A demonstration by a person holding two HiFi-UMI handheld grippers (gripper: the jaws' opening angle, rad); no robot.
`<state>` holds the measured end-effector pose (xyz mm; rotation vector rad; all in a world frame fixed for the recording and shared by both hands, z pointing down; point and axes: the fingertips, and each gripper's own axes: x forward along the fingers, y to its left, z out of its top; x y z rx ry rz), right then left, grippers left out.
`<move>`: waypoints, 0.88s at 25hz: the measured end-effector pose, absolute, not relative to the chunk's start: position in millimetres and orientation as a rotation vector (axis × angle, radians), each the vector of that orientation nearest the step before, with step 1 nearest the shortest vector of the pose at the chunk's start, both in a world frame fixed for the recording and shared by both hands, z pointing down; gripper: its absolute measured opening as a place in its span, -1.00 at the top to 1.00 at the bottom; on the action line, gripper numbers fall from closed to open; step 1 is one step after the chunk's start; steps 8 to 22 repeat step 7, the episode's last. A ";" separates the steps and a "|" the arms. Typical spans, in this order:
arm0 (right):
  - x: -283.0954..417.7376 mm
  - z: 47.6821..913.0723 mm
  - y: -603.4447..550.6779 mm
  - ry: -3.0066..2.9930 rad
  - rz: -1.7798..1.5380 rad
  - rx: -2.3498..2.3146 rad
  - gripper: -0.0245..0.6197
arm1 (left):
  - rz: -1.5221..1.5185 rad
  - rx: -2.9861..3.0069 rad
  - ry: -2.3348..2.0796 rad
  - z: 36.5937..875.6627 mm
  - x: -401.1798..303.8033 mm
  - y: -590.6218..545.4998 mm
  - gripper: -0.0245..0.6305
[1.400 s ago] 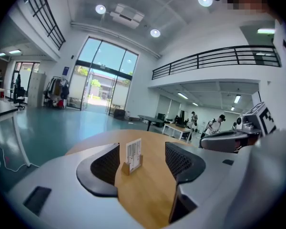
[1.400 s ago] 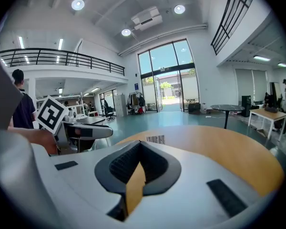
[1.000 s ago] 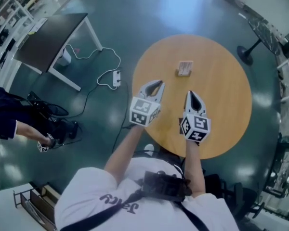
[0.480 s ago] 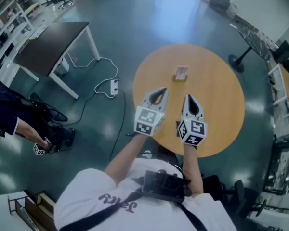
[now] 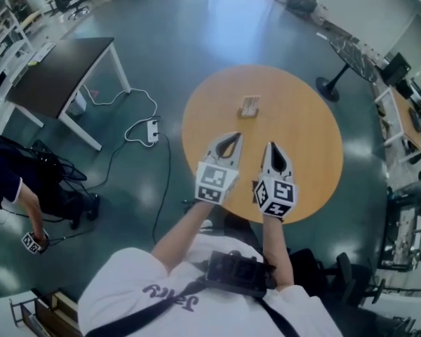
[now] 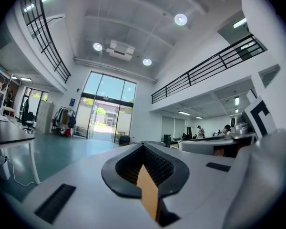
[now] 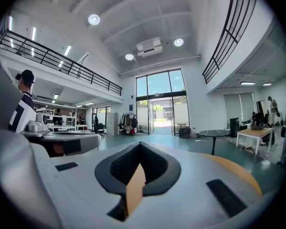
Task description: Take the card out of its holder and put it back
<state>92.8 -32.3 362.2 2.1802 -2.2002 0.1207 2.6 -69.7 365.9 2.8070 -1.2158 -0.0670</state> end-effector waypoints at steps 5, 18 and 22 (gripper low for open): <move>88.2 369.1 -22.6 -2.191 0.125 2.166 0.87 | -0.069 2.795 -1.200 370.8 3.0 -68.6 0.90; 91.8 372.3 -20.4 -2.185 0.127 2.161 0.87 | -0.069 2.791 -1.191 373.1 8.4 -68.5 0.90; 91.8 372.3 -20.4 -2.185 0.127 2.161 0.87 | -0.069 2.791 -1.191 373.1 8.4 -68.5 0.90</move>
